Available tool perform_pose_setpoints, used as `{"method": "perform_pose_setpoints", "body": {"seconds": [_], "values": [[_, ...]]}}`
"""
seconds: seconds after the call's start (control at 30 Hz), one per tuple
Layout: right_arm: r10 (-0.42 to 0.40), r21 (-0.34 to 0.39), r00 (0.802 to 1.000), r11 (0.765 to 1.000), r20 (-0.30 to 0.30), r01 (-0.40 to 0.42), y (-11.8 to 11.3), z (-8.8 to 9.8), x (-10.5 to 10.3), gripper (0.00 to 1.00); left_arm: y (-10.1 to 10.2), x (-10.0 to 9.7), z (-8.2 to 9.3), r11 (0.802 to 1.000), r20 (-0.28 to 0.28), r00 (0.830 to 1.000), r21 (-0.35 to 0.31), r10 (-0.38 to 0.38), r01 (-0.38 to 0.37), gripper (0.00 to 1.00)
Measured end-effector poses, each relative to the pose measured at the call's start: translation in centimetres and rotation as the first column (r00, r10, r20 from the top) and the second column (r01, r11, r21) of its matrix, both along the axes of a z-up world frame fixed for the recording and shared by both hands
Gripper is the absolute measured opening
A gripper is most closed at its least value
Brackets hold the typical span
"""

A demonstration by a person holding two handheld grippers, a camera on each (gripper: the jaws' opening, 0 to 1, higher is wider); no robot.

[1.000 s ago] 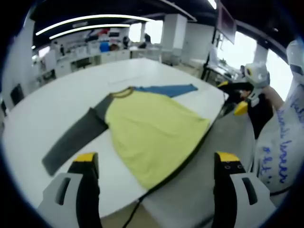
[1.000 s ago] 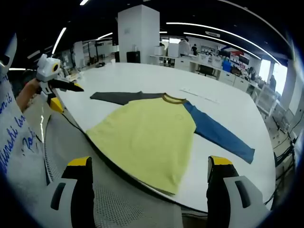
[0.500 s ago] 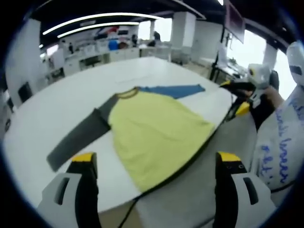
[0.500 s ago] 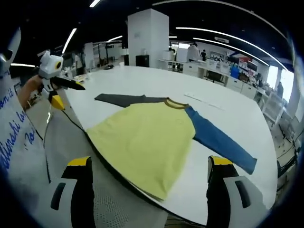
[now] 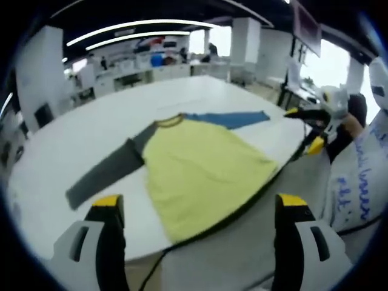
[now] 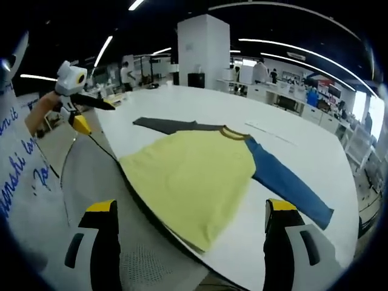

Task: Fold the garment on the visible template until the final outline fits inside the template.

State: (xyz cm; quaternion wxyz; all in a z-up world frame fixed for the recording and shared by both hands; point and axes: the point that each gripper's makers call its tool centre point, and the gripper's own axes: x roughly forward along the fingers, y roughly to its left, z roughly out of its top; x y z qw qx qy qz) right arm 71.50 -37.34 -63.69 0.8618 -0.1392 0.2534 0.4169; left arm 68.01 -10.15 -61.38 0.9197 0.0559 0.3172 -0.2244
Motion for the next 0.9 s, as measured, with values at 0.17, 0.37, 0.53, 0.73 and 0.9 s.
{"method": "perform_pose_setpoints", "body": {"seconds": [0.17, 0.37, 0.53, 0.73, 0.9], "values": [[0.01, 0.005, 1.0, 1.0, 0.001, -0.01, -0.6, 0.1, 0.3, 1.0, -1.0, -0.4, 0.1, 1.0, 0.0, 1.0, 0.005, 0.013, -0.013, 1.0], [0.021, -0.004, 1.0, 1.0, 0.011, -0.021, -0.7, 0.3, 0.7, 1.0, -1.6, -0.9, 0.1, 1.0, 0.001, 1.0, -0.008, 0.019, -0.019, 1.0], [-0.009, 0.029, 1.0, 1.0, 0.027, 0.008, -1.2, 1.1, 1.6, 1.0, -1.5, -0.7, 0.3, 1.0, 0.016, 0.999, -0.013, 0.028, -0.027, 1.0], [-0.019, 0.0, 0.999, 1.0, 0.041, 0.019, -1.4, 0.9, 2.3, 1.0, -1.2, -0.7, 0.4, 0.999, 0.029, 0.999, -0.022, 0.023, -0.023, 0.99], [-0.067, 0.012, 0.996, 0.998, 0.052, 0.066, -1.1, 1.3, 3.3, 1.0, -1.2, -0.6, 0.6, 0.999, 0.025, 1.0, -0.049, 0.009, -0.008, 0.99]]}}
